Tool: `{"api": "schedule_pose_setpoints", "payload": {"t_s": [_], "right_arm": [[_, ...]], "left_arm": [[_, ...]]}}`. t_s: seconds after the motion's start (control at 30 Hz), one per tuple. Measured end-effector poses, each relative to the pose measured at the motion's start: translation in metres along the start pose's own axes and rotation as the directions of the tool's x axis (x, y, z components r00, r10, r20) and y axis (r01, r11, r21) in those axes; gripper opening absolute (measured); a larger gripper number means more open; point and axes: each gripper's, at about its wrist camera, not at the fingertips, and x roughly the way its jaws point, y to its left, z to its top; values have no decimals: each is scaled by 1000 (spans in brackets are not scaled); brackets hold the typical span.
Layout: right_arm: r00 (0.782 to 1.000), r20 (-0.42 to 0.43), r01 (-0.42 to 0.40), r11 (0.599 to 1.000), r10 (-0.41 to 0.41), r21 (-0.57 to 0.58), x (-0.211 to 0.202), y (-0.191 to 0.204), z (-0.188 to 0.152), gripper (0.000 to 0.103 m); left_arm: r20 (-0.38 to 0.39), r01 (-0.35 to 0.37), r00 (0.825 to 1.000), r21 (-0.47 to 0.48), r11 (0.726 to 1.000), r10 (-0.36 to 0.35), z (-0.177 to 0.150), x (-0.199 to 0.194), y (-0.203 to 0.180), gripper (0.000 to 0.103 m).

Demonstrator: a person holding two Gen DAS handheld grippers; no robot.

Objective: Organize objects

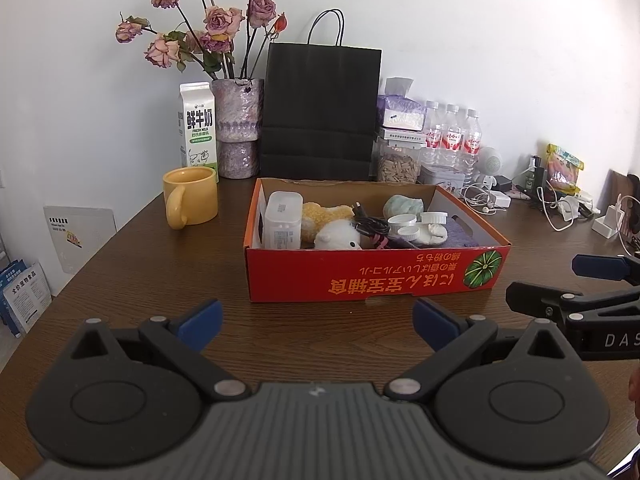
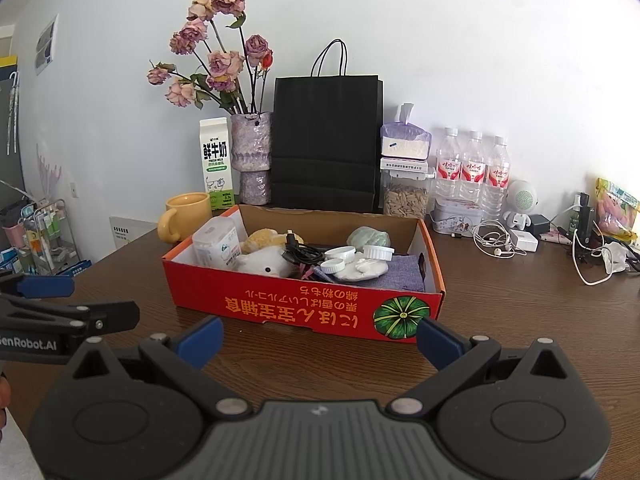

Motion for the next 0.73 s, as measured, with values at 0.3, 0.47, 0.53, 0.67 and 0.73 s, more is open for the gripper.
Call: {"api": "schedule_pose_setpoints", "payload": {"t_s": [0.3,0.47,0.53,0.67,0.73], "right_arm": [[1000,0,0,1000,0,0,0,0,0,103],[1000,0,0,1000,0,0,-1,0,-1,103],[1000,0,0,1000,0,0,-1,0,-1,103],[1000,0,0,1000,0,0,-1,0,-1,103],[1000,-2,1,1000,-1,1,-1,0,-1,103]], "left_arm": [[-1,-1,1000,1,1000,1,0,0,0,103],[-1,2,1000,13,1000,-2,-1,-2,-2,103],[-1,3,1000,22,1000,-3,-1,-2,-3,103],[7,3,1000,30,1000,-3,-3,-3,-5,103],[4,5,1000,31,999,-5,-4,-3,-6,103]]}}
